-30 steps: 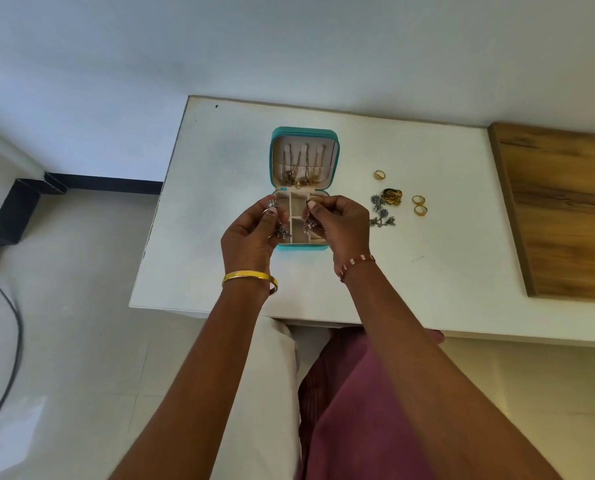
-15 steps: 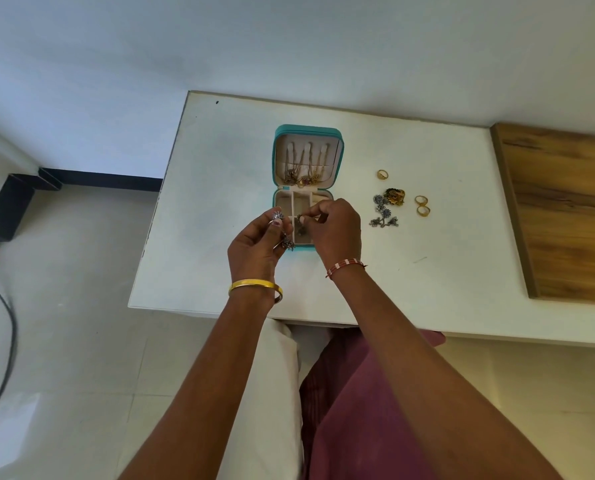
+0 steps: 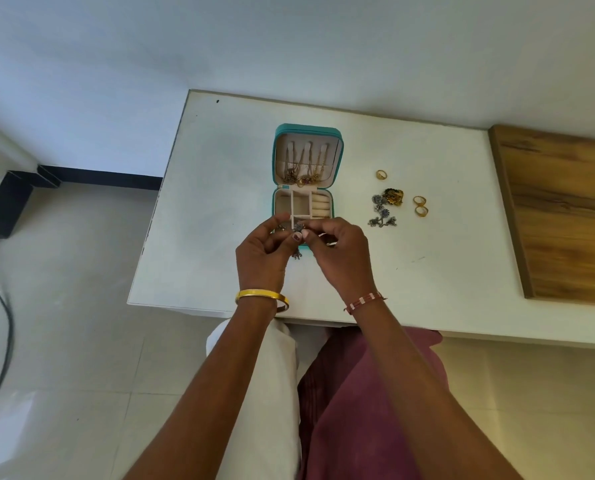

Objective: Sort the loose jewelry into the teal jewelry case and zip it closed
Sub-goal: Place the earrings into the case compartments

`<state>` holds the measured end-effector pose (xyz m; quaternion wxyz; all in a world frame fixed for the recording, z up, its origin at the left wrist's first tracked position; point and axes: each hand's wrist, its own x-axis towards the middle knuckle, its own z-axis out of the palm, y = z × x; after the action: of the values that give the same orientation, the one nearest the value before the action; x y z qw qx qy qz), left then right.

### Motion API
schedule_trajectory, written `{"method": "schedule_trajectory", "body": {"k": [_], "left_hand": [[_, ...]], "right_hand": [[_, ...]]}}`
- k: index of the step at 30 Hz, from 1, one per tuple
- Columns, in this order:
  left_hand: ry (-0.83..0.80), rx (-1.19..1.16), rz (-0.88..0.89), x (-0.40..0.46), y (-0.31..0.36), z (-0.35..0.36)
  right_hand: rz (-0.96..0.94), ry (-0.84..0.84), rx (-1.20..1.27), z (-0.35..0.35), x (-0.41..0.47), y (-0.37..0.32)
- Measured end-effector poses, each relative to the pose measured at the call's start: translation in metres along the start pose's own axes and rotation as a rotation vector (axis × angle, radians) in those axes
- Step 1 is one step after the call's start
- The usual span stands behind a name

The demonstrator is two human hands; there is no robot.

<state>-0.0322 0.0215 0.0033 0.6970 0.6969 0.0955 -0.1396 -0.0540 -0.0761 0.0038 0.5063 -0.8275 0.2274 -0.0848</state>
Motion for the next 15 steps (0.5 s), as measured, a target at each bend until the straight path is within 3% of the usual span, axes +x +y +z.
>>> {"method": "schedule_trajectory", "body": {"k": [10, 15], "left_hand": [[-0.054, 0.027, 0.063, -0.001, 0.006, 0.005], [0.119, -0.032, 0.011, -0.002, -0.005, 0.0]], "right_hand": [[-0.068, 0.0, 0.107, -0.012, 0.012, -0.011], [0.044, 0.015, 0.286, -0.016, 0.028, -0.01]]}}
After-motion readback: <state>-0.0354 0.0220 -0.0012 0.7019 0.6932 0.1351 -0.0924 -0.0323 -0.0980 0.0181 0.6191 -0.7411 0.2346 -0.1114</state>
